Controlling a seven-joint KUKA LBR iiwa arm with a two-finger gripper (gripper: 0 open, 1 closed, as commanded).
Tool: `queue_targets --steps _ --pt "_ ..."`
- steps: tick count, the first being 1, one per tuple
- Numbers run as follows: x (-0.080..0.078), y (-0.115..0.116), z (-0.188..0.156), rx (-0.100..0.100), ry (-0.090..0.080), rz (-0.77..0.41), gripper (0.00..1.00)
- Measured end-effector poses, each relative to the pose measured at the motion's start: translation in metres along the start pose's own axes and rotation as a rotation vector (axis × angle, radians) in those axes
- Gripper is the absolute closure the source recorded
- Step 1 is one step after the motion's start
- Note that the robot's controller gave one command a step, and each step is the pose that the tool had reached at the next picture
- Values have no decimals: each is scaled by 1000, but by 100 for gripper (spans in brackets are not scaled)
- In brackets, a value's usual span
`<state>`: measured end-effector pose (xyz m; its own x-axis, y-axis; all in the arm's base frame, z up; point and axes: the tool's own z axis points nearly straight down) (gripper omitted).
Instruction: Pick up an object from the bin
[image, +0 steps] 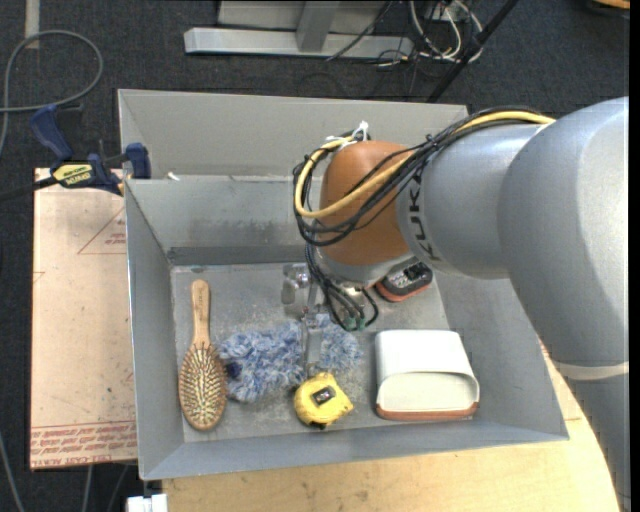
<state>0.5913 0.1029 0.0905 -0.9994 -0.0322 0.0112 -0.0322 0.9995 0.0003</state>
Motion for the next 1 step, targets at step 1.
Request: queue_targets --steps 1 --pt "4 11 -24 -1 -6 -6 0"
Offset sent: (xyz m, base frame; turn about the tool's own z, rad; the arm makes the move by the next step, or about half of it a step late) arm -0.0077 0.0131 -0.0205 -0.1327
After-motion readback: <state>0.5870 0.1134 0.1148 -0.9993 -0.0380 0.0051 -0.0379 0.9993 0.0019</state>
